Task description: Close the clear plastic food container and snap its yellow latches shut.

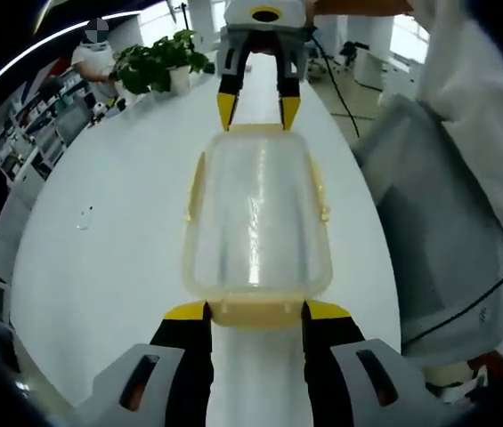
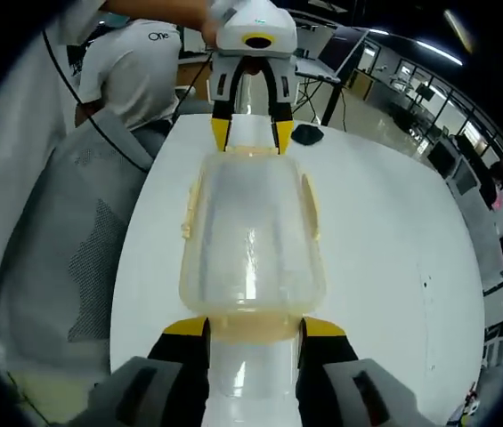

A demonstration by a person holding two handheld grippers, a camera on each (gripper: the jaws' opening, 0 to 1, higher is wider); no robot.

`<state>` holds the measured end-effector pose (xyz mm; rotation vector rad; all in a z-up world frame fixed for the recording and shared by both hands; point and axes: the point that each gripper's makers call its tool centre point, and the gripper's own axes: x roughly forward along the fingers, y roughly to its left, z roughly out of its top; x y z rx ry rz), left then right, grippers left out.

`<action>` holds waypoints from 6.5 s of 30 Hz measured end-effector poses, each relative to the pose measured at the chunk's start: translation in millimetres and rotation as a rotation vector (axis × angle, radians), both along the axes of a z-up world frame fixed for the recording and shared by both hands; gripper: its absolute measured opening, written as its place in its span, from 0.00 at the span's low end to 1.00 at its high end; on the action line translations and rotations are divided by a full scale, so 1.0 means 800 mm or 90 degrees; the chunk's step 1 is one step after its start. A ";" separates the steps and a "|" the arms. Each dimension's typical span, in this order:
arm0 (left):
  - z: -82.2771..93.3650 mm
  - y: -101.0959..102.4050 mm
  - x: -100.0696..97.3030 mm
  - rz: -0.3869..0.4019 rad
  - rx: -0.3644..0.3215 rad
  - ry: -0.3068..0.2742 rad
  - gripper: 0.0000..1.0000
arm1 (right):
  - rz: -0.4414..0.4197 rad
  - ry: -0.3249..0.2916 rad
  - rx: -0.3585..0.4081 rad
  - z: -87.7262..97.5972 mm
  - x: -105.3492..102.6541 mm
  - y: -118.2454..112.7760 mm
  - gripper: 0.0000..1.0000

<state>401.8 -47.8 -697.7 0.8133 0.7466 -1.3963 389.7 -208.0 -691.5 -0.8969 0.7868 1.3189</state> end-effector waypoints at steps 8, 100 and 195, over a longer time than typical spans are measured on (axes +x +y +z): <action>-0.001 -0.047 0.001 -0.016 0.007 -0.003 0.37 | -0.012 -0.006 -0.010 -0.002 -0.001 -0.045 0.35; -0.022 -0.157 0.012 0.405 -0.142 0.283 0.57 | -0.433 0.123 0.143 -0.014 0.031 -0.127 0.28; 0.014 -0.165 0.005 0.240 -0.158 0.048 0.30 | -0.168 0.031 0.186 0.028 0.009 -0.039 0.09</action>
